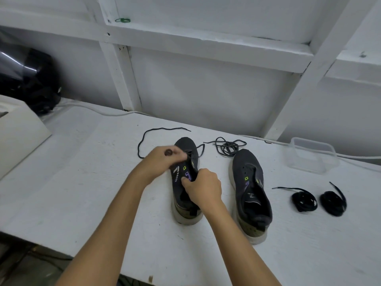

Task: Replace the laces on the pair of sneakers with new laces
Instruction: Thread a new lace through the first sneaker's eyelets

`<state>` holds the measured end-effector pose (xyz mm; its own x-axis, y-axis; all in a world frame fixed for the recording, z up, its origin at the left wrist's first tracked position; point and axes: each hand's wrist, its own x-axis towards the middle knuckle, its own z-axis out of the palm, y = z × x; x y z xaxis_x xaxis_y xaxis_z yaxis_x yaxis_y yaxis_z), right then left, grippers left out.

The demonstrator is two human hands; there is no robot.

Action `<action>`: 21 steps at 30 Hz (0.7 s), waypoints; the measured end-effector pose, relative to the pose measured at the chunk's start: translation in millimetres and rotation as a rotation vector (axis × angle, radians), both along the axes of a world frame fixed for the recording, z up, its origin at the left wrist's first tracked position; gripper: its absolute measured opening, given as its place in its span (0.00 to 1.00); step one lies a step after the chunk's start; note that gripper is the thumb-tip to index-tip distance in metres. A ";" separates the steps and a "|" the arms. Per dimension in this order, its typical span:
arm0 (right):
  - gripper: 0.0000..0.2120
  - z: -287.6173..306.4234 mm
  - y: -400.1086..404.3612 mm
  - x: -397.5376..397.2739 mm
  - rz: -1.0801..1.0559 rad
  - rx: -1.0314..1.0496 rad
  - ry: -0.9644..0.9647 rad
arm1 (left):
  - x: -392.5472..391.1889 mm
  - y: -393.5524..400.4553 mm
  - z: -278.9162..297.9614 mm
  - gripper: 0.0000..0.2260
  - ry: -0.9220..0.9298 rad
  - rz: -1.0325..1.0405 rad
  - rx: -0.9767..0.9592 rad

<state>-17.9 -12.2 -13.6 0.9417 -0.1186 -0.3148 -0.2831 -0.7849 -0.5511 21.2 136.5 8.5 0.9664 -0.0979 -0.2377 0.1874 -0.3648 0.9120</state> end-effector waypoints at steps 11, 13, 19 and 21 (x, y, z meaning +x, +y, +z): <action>0.16 0.4 -0.6 0.7 0.016 0.003 0.002 | 1.6 3.8 45.0 0.10 -0.018 0.223 -1.189; 0.16 0.6 -1.5 1.0 0.012 0.001 0.003 | 1.0 -2.5 46.7 0.10 -0.006 0.192 -1.134; 0.32 1.5 -11.0 15.5 0.073 0.017 -0.041 | 5.7 -13.2 55.4 0.09 -0.010 0.101 -0.709; 0.35 5.6 -13.9 25.3 0.125 0.092 -0.182 | 6.9 -14.9 56.2 0.12 -0.006 0.068 -0.691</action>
<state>7.4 -26.0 -8.0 0.9895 0.0241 -0.1428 -0.0761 -0.7520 -0.6547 28.1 121.6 64.7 0.9768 -0.1644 -0.1370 0.1833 0.3126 0.9320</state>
